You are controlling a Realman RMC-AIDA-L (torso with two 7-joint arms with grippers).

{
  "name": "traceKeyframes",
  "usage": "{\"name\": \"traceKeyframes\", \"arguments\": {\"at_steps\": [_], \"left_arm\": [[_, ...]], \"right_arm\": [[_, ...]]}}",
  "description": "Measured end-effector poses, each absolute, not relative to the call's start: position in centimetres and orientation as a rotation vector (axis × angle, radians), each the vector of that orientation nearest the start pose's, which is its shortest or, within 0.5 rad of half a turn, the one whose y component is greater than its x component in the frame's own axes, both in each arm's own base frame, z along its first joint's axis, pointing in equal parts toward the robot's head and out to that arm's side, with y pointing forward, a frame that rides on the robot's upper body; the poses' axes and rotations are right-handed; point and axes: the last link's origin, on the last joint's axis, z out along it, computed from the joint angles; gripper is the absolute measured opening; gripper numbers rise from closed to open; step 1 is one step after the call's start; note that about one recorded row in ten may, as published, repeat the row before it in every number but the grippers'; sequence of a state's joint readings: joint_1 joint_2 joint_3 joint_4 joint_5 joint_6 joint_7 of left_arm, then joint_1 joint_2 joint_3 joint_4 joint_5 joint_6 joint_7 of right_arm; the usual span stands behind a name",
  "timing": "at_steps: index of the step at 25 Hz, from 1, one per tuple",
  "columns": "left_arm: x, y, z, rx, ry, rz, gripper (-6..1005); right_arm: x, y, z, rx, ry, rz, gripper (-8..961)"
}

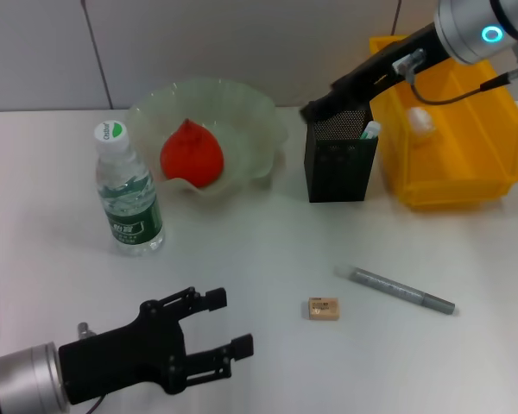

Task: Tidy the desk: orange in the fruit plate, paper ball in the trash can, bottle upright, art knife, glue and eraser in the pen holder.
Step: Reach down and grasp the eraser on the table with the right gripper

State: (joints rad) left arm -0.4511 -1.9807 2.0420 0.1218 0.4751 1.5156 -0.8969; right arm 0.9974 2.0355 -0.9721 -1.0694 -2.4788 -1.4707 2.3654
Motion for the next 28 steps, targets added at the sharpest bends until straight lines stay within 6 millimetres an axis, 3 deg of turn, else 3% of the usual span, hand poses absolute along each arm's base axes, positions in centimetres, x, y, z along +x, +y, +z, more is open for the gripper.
{"name": "traceKeyframes", "arguments": {"at_steps": [5, 7, 9, 19, 28], "left_arm": [[-29.4, 25.1, -5.5, -2.703, -0.603, -0.973, 818], [-29.5, 25.0, -5.4, -2.704, -0.595, -0.968, 818], [-29.7, 24.8, -5.4, -2.705, -0.583, -0.957, 818], [-31.4, 24.0, -4.7, -2.74, -0.514, -0.853, 818], [-31.7, 24.0, -4.4, -2.736, -0.442, -0.824, 817]], "right_arm": [[7.8, 41.4, 3.2, -2.896, 0.646, -0.034, 709], [7.9, 40.7, 2.1, -2.959, 0.61, -0.105, 709], [8.6, 39.9, -0.4, -3.023, 0.533, -0.253, 709], [10.8, 38.9, -6.4, -3.058, 0.309, -0.535, 708], [12.2, 38.4, -8.4, -3.051, 0.203, -0.651, 708]]}}
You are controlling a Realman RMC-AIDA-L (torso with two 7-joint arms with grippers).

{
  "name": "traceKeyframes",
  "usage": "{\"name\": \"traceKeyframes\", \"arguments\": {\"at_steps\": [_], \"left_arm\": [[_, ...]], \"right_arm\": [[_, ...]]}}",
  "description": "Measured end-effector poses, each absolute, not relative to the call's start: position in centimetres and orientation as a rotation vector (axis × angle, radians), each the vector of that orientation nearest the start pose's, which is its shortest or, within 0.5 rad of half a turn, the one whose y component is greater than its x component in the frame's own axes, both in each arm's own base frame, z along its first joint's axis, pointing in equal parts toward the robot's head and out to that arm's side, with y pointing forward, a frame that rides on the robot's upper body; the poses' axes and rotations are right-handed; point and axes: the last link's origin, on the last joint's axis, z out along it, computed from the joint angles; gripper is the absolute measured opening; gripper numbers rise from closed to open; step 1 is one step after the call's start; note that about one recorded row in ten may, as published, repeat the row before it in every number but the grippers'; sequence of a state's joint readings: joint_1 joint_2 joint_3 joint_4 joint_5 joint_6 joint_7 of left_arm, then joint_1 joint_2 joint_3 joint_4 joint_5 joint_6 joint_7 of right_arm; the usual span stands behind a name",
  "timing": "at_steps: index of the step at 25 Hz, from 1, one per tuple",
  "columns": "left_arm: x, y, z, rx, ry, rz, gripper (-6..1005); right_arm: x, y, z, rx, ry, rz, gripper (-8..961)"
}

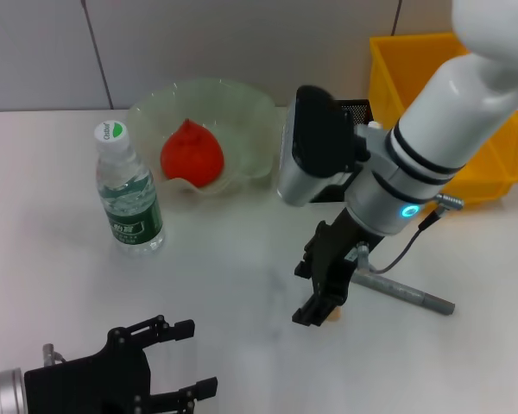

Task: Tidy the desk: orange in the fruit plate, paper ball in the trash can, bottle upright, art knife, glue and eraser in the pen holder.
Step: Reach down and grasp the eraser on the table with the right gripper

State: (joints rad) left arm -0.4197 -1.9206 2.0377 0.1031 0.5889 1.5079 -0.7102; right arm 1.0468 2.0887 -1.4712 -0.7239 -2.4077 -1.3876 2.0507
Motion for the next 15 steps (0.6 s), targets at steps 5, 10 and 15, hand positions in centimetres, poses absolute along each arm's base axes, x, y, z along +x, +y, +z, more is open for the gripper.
{"name": "traceKeyframes", "arguments": {"at_steps": [5, 10, 15], "left_arm": [[-31.7, 24.3, -4.3, -2.717, -0.447, -0.825, 817], [-31.9, 24.3, -4.1, -2.706, -0.461, -0.825, 817], [-32.0, 24.3, -4.0, -2.7, -0.474, -0.83, 817]], "right_arm": [[12.8, 38.2, -9.0, -3.038, 0.156, -0.713, 707], [13.3, 38.1, -9.3, -3.019, 0.13, -0.748, 700], [13.5, 38.2, -9.3, -3.014, 0.127, -0.754, 669]]}}
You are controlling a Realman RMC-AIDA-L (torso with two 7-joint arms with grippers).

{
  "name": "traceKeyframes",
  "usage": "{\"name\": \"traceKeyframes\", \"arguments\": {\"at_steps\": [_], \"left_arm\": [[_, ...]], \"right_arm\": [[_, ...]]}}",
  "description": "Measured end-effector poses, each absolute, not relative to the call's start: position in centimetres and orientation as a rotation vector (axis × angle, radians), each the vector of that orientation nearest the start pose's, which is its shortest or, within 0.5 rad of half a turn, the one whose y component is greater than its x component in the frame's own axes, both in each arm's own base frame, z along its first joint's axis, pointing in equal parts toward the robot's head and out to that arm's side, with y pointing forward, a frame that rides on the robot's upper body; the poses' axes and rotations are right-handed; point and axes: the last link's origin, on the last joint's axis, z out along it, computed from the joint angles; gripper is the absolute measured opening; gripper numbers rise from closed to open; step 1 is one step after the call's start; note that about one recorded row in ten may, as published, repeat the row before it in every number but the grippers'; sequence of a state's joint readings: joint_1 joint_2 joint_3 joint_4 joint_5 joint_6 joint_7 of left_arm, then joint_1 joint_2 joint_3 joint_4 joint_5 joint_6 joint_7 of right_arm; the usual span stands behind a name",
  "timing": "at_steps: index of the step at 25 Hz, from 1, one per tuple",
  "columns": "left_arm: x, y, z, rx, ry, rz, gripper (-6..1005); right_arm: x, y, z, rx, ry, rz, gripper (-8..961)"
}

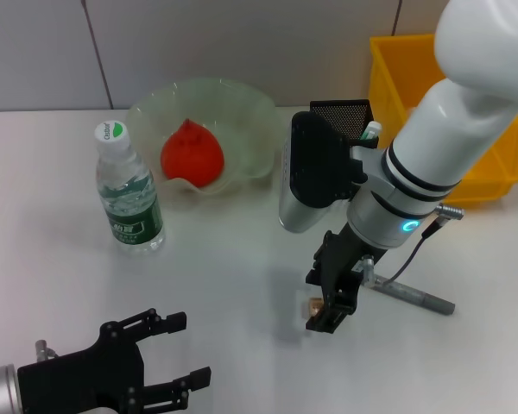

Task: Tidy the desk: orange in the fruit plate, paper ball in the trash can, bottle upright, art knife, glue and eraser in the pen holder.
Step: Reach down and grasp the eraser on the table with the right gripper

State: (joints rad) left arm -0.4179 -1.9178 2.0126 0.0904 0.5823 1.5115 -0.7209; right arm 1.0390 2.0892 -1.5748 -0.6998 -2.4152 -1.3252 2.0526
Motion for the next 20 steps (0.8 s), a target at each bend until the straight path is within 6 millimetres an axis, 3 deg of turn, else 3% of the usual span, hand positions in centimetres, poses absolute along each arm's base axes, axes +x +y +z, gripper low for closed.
{"name": "traceKeyframes", "arguments": {"at_steps": [20], "left_arm": [[-32.11, 24.2, -3.73, -2.667, -0.494, -0.85, 817]], "right_arm": [[14.42, 37.88, -10.29, -2.984, 0.058, -0.817, 488]]}}
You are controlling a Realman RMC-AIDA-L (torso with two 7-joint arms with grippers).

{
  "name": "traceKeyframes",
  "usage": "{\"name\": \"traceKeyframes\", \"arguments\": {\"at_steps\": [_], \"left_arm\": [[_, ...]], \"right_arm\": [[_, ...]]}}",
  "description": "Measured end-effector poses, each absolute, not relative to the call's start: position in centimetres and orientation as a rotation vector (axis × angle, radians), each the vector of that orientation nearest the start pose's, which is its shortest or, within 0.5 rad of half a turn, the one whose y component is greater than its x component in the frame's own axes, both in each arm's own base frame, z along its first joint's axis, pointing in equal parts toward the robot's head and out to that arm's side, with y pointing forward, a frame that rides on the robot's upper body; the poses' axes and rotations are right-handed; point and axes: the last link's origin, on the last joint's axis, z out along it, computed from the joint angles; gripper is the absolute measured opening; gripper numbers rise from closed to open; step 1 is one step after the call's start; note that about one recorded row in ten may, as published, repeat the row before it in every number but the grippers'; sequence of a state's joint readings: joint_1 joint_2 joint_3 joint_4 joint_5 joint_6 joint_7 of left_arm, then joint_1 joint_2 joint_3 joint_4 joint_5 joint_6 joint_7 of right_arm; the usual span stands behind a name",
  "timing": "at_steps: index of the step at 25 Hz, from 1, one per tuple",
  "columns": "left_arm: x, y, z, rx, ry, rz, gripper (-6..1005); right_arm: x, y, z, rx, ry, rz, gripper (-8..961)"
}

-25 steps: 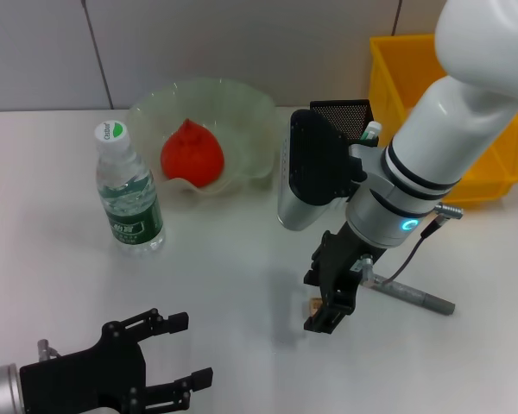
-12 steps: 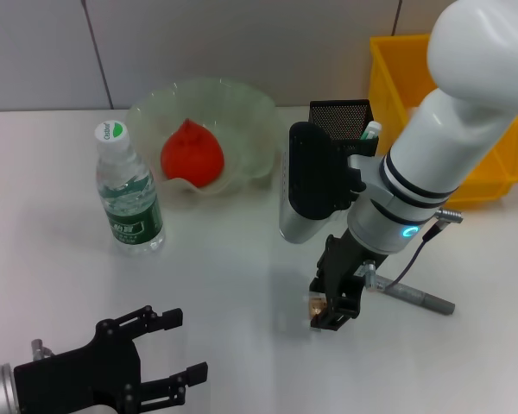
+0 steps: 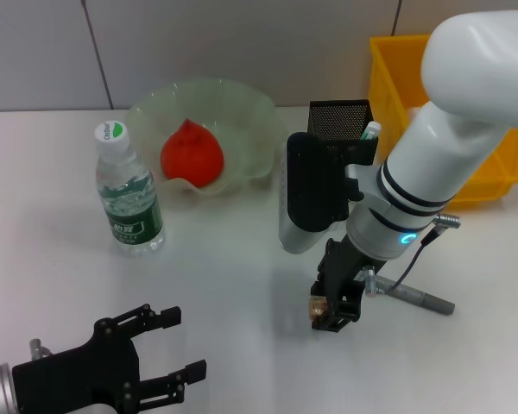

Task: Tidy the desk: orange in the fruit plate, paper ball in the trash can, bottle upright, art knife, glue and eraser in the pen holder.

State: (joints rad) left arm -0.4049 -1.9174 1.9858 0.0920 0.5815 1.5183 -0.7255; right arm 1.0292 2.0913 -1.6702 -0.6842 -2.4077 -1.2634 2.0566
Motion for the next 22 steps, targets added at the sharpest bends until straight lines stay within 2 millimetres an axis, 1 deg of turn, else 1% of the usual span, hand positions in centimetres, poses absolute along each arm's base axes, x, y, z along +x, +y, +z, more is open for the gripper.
{"name": "traceKeyframes", "arguments": {"at_steps": [3, 9, 12, 14, 17, 18, 20, 22], "left_arm": [[-32.1, 24.2, -3.7, -2.664, -0.494, -0.851, 817], [-32.1, 24.4, -3.6, -2.65, -0.494, -0.858, 817], [-32.0, 24.5, -3.5, -2.642, -0.494, -0.861, 817], [-32.1, 24.5, -3.4, -2.64, -0.494, -0.862, 817], [-32.0, 24.6, -3.4, -2.64, -0.493, -0.862, 817], [-32.0, 24.6, -3.4, -2.64, -0.493, -0.862, 817], [-32.1, 24.5, -3.4, -2.64, -0.497, -0.863, 817], [-32.1, 24.5, -3.4, -2.64, -0.502, -0.864, 817]], "right_arm": [[14.4, 37.9, -10.3, -2.985, 0.056, -0.815, 492], [14.4, 37.8, -10.3, -2.986, 0.058, -0.814, 424], [14.1, 37.9, -10.3, -2.987, 0.056, -0.802, 261], [13.6, 38.0, -10.0, -2.986, 0.064, -0.78, 266], [12.6, 38.3, -9.3, -2.995, 0.09, -0.723, 274], [11.9, 38.4, -8.8, -3.0, 0.105, -0.682, 277], [10.8, 38.7, -7.6, -2.996, 0.159, -0.604, 282], [9.5, 39.4, -5.9, -2.965, 0.225, -0.505, 287]]}}
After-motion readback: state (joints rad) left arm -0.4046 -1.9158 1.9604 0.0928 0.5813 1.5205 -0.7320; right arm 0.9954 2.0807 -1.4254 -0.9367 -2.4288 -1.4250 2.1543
